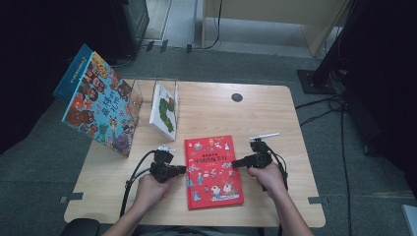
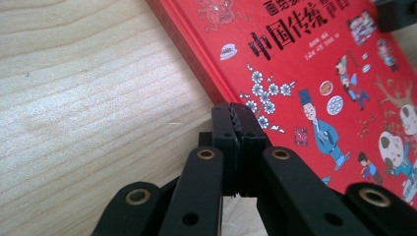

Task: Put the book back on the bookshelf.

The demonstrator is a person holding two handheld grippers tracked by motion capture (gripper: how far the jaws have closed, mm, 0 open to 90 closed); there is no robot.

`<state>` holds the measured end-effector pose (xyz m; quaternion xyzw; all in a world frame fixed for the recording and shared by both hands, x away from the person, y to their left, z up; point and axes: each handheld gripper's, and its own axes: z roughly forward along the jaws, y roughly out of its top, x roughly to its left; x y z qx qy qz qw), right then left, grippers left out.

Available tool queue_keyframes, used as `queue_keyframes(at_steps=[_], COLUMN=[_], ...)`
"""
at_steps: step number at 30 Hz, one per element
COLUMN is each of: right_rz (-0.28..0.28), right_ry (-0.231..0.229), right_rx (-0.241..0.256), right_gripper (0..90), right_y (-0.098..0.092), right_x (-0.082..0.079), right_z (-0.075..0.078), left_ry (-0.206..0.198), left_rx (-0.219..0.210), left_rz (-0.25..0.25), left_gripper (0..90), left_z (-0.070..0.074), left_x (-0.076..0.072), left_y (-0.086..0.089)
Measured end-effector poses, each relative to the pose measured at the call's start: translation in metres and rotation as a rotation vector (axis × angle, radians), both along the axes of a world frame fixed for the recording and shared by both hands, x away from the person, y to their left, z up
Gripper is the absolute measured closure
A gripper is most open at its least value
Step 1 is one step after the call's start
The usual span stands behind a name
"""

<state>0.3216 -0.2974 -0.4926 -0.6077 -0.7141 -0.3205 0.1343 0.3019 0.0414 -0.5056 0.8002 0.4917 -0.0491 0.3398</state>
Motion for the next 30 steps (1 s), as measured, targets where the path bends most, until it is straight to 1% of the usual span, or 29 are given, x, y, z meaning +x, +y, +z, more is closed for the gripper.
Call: queue_keyframes(at_steps=[2,5,6,8,9,11,12,13,16,18,20,23,25,26,28,30], right_rz=[0.004,0.025,0.029,0.037,0.048,0.068,0.079,0.083,0.093,0.113,0.140,0.162,0.192,0.213,0.235,0.249], right_ry=[-0.022,-0.051,-0.052,-0.062,-0.071,-0.085,-0.090,-0.094,-0.101,-0.117,-0.130,-0.124,-0.126,-0.131,-0.144,-0.146], right_rx=[0.010,-0.019,-0.019,-0.006,-0.010,-0.037,-0.062,-0.067,-0.030,-0.045,-0.087,-0.088,-0.091,-0.103,-0.128,-0.137], right_gripper=[75.1,74.3,74.2,74.1,74.0,73.4,72.9,72.7,73.6,73.6,72.6,72.0,72.0,71.7,71.2,71.3], right_y=[-0.001,0.002,0.003,0.005,0.006,0.010,0.013,0.015,0.018,0.023,0.029,0.036,0.043,0.048,0.057,0.062], right_x=[-0.001,0.000,0.000,0.001,0.001,0.002,0.003,0.003,0.006,0.007,0.008,0.010,0.012,0.012,0.012,0.013], right_z=[0.007,0.019,0.021,0.029,0.032,0.040,0.044,0.046,0.056,0.065,0.073,0.079,0.084,0.086,0.091,0.093], left_ry=[0.000,-0.007,-0.010,-0.004,0.003,0.006,0.005,0.005,0.008,0.013,0.014,0.014,0.019,0.020,0.021,0.023], left_rx=[-0.002,0.002,0.003,-0.002,-0.005,-0.008,-0.008,-0.008,-0.014,-0.023,-0.028,-0.032,-0.040,-0.041,-0.043,-0.044], left_rz=[0.000,0.002,0.001,0.000,0.000,0.000,-0.001,-0.003,-0.004,-0.002,-0.001,-0.002,0.000,0.001,0.002,0.000], left_gripper=[90.0,90.0,90.0,90.0,90.0,90.0,90.0,90.0,89.9,89.7,89.7,89.7,89.6,89.6,89.4,89.1], left_z=[0.000,0.000,0.000,0.000,0.000,0.000,0.000,-0.001,-0.001,-0.001,-0.002,-0.002,-0.003,-0.003,-0.003,-0.003], left_x=[0.000,-0.002,-0.002,-0.001,-0.001,-0.001,-0.001,-0.001,-0.001,-0.001,-0.001,-0.001,0.000,0.000,0.000,0.000], left_y=[-0.001,-0.003,-0.003,-0.003,-0.002,-0.002,-0.003,-0.003,-0.004,-0.004,-0.005,-0.006,-0.006,-0.006,-0.006,-0.006])
